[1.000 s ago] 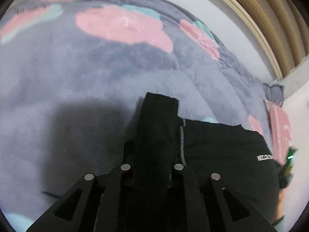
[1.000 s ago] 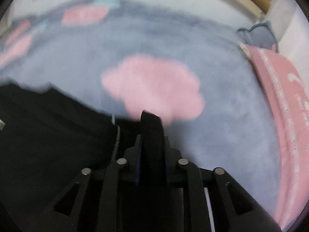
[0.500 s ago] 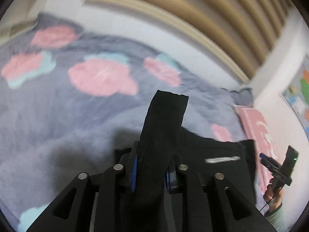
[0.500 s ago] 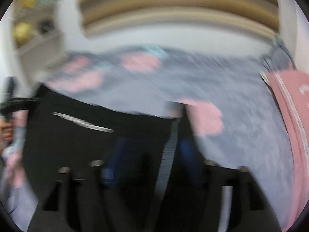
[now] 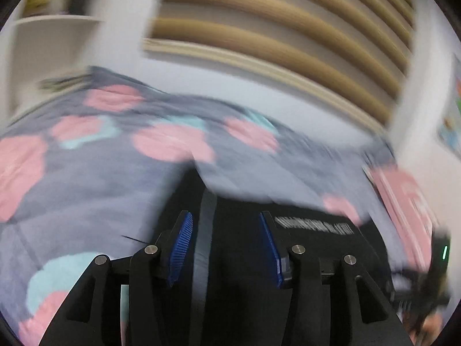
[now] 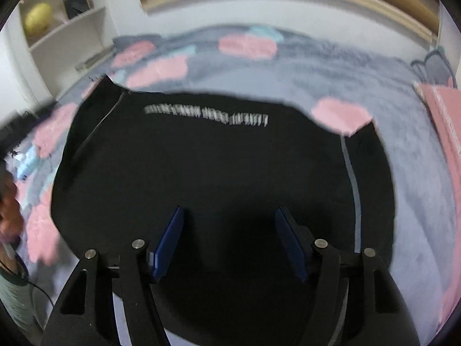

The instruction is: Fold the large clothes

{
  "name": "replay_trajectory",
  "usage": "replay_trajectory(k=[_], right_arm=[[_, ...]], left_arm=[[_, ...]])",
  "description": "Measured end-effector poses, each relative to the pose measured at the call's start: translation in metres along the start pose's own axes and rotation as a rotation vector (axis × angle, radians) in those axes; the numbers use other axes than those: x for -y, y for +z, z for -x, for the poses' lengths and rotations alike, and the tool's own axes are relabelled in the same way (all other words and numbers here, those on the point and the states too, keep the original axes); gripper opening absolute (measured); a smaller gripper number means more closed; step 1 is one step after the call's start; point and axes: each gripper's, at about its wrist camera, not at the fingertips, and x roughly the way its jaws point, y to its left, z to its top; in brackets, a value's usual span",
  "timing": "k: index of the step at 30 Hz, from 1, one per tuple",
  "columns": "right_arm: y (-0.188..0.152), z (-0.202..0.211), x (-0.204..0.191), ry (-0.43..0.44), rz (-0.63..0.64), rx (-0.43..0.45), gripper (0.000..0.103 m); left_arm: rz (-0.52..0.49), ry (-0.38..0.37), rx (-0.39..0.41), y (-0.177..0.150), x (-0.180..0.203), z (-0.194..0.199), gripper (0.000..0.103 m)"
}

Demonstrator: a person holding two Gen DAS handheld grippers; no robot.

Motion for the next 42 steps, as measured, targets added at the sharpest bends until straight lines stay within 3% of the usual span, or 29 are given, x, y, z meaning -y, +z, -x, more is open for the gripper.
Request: replay_trajectory(k=[1,3,6,9,10,12,14,16,20,22,25,27,29,31,35,38,42], right_arm=[[-0.002,0.002,0.003,0.008,-0.009,0.016,0.070],[-0.003,0.011,0.007,0.027,-0.025,0.062,0.070],[0.001,0.018,0.007,0.016,-0.056,0.100,0.070],[0.001,-0.015,0.002,-0.046,-0.040,-0.033,0.070],[0.001,-0.027,0.000,-0.054,-0.030,-0.069,0.071],[-0.003,-0.042,-0.001,-0.086,-0.016,-0.082,0.071],[-0.005,-0.050,0.000,-0.111,-0.013,-0.078,0.071],[-0.007,-0.050,-0.001,-0.121,-0.018,-0.067,0.071],[0.003,-0.033,0.003,-0.087,-0.028,-0.071,0.072],[0.017,-0.016,0.004,-0.061,-0.019,-0.011,0.072],[0.045,-0.013,0.005,-0.108,-0.014,0.032,0.072],[0.059,-0.028,0.014,-0.103,-0.042,0.009,0.072],[0.066,-0.055,0.031,-0.118,-0.088,-0.045,0.072],[0.067,-0.080,0.047,-0.077,-0.132,-0.111,0.077],[0.060,-0.088,0.056,-0.078,-0.144,-0.091,0.083],[0.055,-0.083,0.053,-0.094,-0.132,-0.057,0.084],[0.041,-0.050,0.049,-0.049,-0.117,0.009,0.084]], left_arm=[[0.013,-0.013,-0.009,0.003,-0.007,0.002,0.050],[0.018,-0.126,-0.065,0.007,-0.014,0.005,0.050],[-0.057,-0.294,-0.166,-0.007,0.014,-0.005,0.059],[-0.079,-0.421,-0.297,-0.036,0.052,-0.034,0.061],[-0.098,-0.416,-0.369,-0.053,0.069,-0.054,0.061],[-0.146,-0.307,-0.498,-0.086,0.088,-0.092,0.061],[-0.159,-0.201,-0.482,-0.110,0.092,-0.118,0.063],[-0.176,-0.165,-0.458,-0.110,0.097,-0.116,0.063],[-0.215,-0.180,-0.440,-0.099,0.102,-0.099,0.063],[-0.201,-0.208,-0.421,-0.083,0.102,-0.086,0.063],[-0.159,-0.224,-0.342,-0.055,0.103,-0.077,0.066],[-0.113,-0.210,-0.367,-0.043,0.098,-0.095,0.069],[-0.021,-0.146,-0.441,-0.042,0.074,-0.131,0.069],[0.021,-0.117,-0.481,-0.046,0.059,-0.154,0.069],[0.031,-0.116,-0.506,-0.050,0.055,-0.172,0.071],[-0.036,-0.081,-0.479,-0.059,0.066,-0.163,0.071],[-0.066,-0.147,-0.453,-0.055,0.059,-0.134,0.071]])
